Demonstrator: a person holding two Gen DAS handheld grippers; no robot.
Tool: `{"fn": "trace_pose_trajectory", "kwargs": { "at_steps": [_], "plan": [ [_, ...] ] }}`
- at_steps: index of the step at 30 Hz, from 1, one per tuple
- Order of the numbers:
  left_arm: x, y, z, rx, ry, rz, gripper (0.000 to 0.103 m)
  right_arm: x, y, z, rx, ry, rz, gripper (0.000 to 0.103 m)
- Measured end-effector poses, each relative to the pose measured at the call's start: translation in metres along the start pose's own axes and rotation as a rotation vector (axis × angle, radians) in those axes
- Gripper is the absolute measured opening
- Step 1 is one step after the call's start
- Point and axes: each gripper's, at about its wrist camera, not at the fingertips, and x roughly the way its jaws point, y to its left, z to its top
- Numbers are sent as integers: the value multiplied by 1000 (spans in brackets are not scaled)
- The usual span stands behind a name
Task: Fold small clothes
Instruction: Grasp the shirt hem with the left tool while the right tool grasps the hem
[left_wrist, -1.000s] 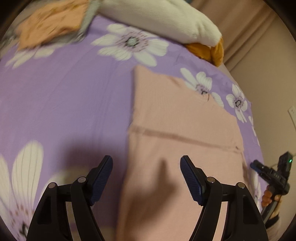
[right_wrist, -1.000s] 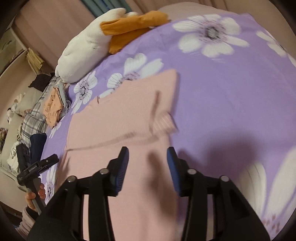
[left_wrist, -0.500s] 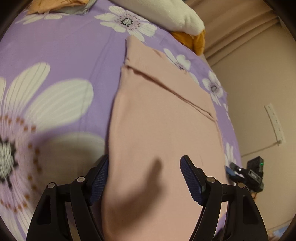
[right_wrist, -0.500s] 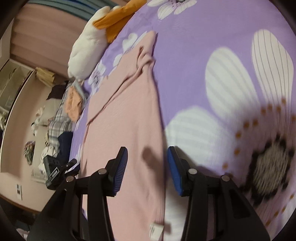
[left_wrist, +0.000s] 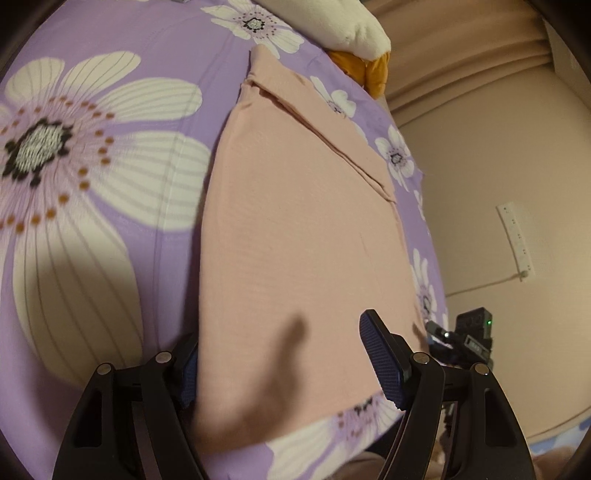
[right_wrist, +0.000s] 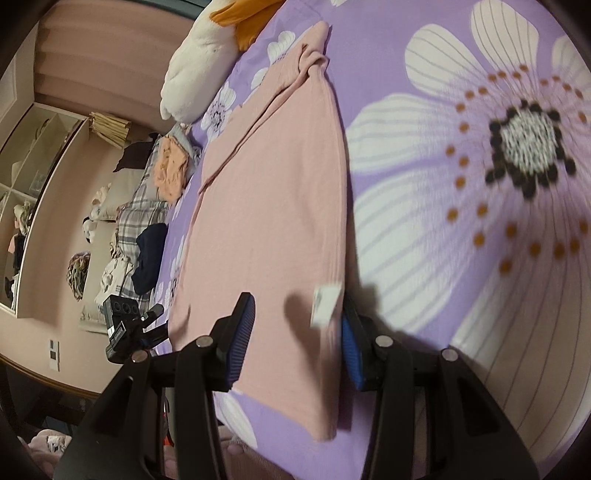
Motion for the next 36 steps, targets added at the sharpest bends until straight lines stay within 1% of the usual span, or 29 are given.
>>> {"fn": "trace_pose_trajectory", "kwargs": {
  "at_steps": [2, 3, 4, 5, 7, 8, 9, 10, 12, 14, 18, 20, 21, 23, 24, 28, 31, 32, 36],
  "plan": [
    [-1, -1, -6, 1, 0, -7, 75, 0, 3, -6, -8, 6, -3, 44],
    [0, -3, -7, 0, 1, -9, 72, 1, 4, -7, -10, 8, -2, 44],
    [1, -3, -7, -3, -3, -5, 64, 1, 5, -7, -13, 9, -2, 44],
    [4, -3, -6, -6, -1, -2, 60, 3, 6, -9, -21, 5, -7, 44],
    [9, -1, -5, -15, 5, 11, 47, 5, 7, -10, -29, -1, -15, 43],
    [8, 1, -4, -16, 7, 20, 43, 8, 8, -9, -34, -4, -20, 40],
    [11, 1, -2, -17, 9, 26, 36, 9, 9, -8, -38, -7, -30, 33],
    [13, 1, 0, -19, 7, 33, 30, 11, 9, -7, -44, -6, -42, 30],
    [15, 3, 3, -28, 5, 50, 19, 15, 9, -5, -53, -8, -63, 16],
    [16, 5, 5, -52, 2, 50, 18, 16, 8, -4, -58, -12, -74, 10],
    [10, -1, 6, -31, -7, 45, 17, 16, 16, -2, -78, -21, -79, 8],
    [5, -6, 7, -11, -23, 44, 5, 13, 22, 0, -95, -35, -65, 8],
    [2, -8, 9, -10, -32, 37, 3, 11, 24, 0, -103, -42, -59, 8],
    [-3, -13, 12, -2, -55, 7, 2, 7, 33, 2, -123, -65, -42, 7],
    [-6, -18, 14, 12, -71, 3, 1, 4, 39, 4, -139, -80, -31, 7],
    [-16, -36, 21, 64, -120, -1, 0, -4, 58, 10, -193, -131, -8, 6],
    [-24, -48, 27, 97, -154, -23, 0, -10, 70, 16, -223, -171, 14, 6],
    [-27, -52, 28, 108, -164, -32, 0, -13, 73, 16, -233, -183, 10, 6],
    [-41, -68, 28, 170, -204, -55, 0, -26, 93, 18, -288, -233, 27, 5]
  ]
}}
